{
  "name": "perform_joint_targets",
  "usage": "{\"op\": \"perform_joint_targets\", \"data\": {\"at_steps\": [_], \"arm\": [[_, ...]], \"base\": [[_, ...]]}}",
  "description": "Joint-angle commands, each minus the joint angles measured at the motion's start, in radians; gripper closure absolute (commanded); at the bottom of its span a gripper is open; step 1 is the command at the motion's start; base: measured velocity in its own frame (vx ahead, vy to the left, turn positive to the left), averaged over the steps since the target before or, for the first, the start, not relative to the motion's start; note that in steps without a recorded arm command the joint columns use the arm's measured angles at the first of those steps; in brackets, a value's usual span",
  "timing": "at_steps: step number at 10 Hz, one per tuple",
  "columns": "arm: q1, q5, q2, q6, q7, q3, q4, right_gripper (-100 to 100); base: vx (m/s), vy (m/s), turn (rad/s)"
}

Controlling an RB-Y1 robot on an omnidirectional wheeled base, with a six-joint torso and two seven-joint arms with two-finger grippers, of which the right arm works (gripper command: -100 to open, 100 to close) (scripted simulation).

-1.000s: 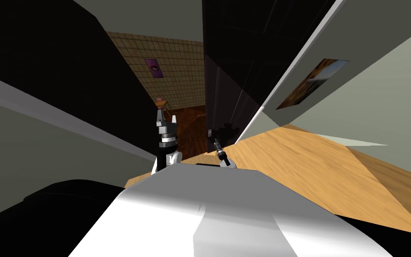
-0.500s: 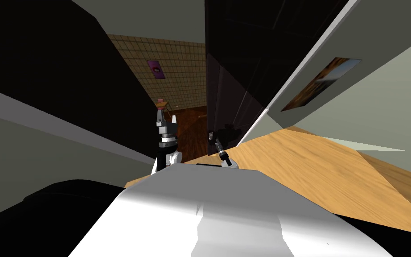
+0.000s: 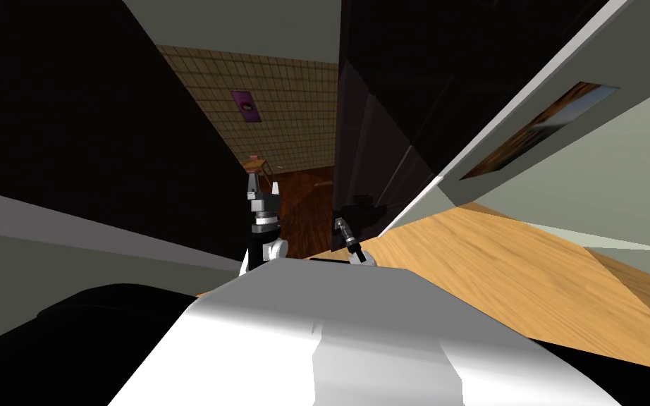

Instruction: Push the door open

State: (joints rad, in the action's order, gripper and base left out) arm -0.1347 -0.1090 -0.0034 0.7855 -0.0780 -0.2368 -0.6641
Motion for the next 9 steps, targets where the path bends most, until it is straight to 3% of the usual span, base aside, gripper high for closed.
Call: {"op": "perform_joint_targets", "data": {"at_steps": [1, 2, 3, 8, 9], "arm": [[-0.008, 0.003, 0.031, 0.007, 0.003, 0.005, 0.016, -100], [0.005, 0.0, 0.015, 0.001, 0.0, 0.0, -0.002, -100], [0.005, 0.0, 0.015, 0.001, 0.0, 0.0, -0.002, 100], [0.005, 0.0, 0.015, 0.001, 0.0, 0.0, -0.002, 100], [0.005, 0.006, 0.004, 0.0, 0.005, 0.012, 0.0, 100]], "base": [[0.193, 0.054, 0.018], [0.074, 0.02, -0.009], [-0.017, -0.002, 0.008], [-0.012, -0.004, 0.001], [0.101, 0.052, -0.016]]}}
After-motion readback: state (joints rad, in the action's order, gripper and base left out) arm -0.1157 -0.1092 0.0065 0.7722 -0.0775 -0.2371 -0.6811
